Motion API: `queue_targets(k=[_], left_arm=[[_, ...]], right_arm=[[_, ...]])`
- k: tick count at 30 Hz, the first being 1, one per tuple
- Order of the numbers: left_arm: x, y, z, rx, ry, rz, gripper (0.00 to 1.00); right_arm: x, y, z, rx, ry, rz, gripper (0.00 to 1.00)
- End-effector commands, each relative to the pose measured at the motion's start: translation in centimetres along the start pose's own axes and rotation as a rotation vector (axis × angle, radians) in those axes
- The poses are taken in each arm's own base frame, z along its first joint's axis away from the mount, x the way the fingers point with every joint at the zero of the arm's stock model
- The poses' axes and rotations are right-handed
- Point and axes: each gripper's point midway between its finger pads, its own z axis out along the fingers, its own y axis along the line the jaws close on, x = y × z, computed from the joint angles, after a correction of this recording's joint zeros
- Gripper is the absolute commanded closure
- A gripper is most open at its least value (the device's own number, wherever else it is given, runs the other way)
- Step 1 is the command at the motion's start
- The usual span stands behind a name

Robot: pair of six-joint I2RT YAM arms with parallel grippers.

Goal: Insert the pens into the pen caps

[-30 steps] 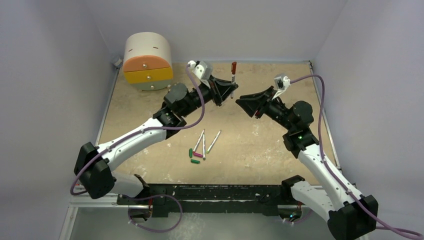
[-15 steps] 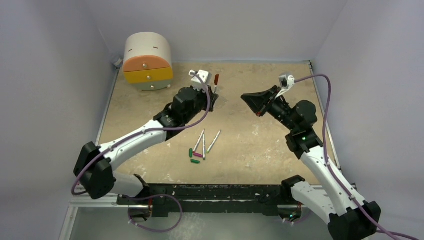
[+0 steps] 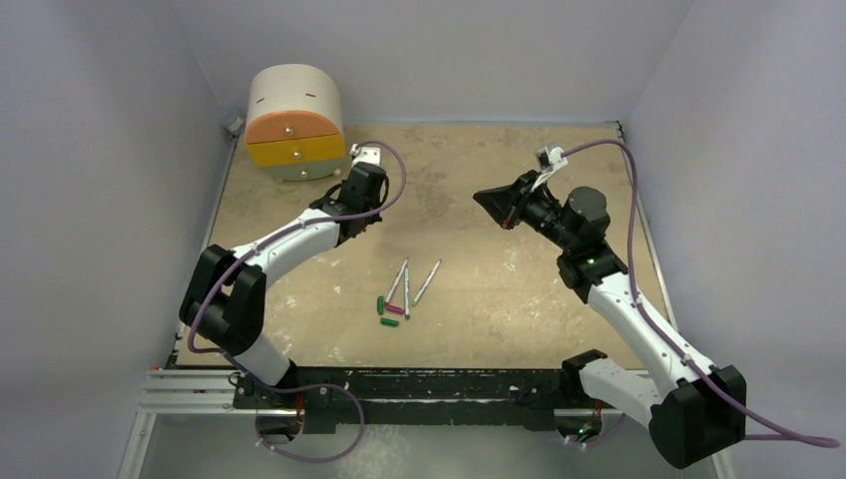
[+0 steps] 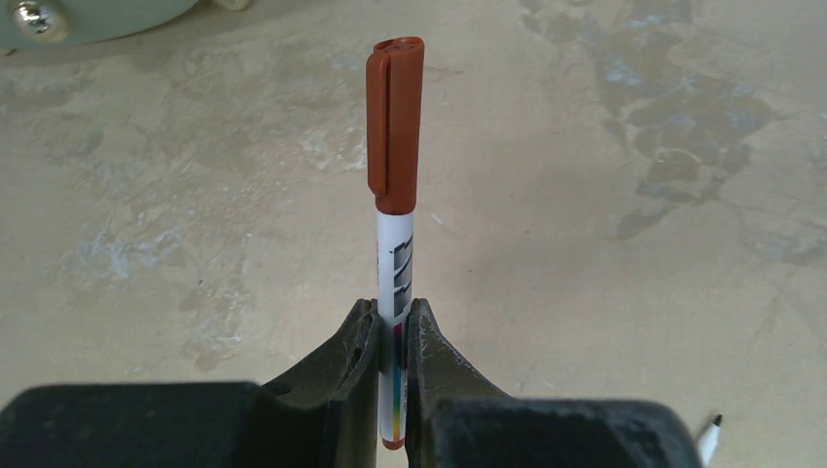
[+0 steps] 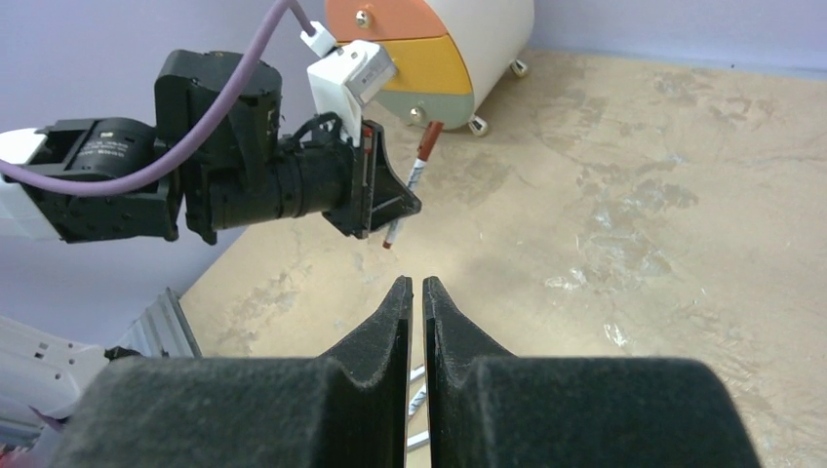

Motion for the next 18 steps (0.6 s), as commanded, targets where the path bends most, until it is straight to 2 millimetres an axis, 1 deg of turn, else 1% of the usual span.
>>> queue_targets(k=[1,4,5,9,11,12,15,18], left_arm=[[1.7,2.6,1.3,-0.065,0.07,-0.023,1.0],[3.1,2.9,2.5,-0.073,0.124,-0.02,1.0],[3.5,2.9,2.8,-0.071,0.137,-0.02,1.0],[5.0,2.5,4.0,-0.055,0.174,-0.026,1.0],[5.5,2.4,4.5,-0.05,0.181,-0.035,1.0],[5.6,2.3,4.6,-0.04,0.183,-0.042,1.0],[6.3,2.2,5.1,-0.035,0.194,-0.056,1.0],[7.2,2.2,5.5,-0.034,0.223,-0.046,1.0]], right_arm=[[-0.2,0.3,0.5,-0.044,-0.012,-0.039,0.9],[0.2,0.1,0.9,-0.049,0.003,-0.034,0.89],[0.3,0.1,1.0,-0.051,0.006,-0.034,0.87],[0.8,-0.2,1.2,-0.051,0.02,-0.03,0.75],[1.0,-0.1,1.2,-0.056,0.028,-0.026,0.67],[1.1,0.0,1.3,-0.065,0.034,-0.025,0.65],[1.3,-0.1,1.4,-0.067,0.043,-0.026,0.63],[1.4,-0.2,1.4,-0.066,0.046,-0.024,0.62]])
